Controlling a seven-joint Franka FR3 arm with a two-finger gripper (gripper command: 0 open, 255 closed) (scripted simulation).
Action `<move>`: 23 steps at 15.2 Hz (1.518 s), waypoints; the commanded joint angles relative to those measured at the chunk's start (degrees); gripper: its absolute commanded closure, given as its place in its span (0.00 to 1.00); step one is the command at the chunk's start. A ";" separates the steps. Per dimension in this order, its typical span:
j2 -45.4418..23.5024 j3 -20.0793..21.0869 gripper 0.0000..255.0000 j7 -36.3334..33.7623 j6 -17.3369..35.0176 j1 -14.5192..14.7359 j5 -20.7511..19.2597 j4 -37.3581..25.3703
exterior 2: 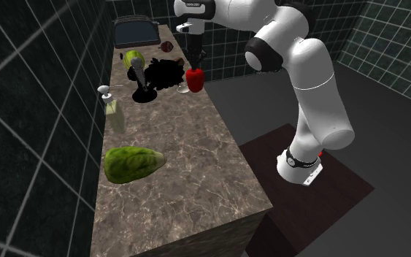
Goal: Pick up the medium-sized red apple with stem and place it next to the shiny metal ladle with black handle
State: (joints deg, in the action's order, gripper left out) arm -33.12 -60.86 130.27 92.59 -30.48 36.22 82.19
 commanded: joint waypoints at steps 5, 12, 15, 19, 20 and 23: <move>-0.91 0.54 1.00 1.29 3.79 0.69 0.97 3.66; -1.87 1.18 1.00 2.35 6.64 0.96 1.98 6.21; -1.87 1.18 1.00 2.35 6.64 0.96 1.98 6.21; -1.87 1.18 0.00 2.35 6.64 0.96 1.98 6.21; -1.87 1.18 0.00 2.35 6.64 0.96 1.98 6.21; -1.87 1.18 0.00 2.35 6.64 0.96 1.98 6.21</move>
State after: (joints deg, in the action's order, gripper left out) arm -34.99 -59.67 132.62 99.23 -29.52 38.20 88.40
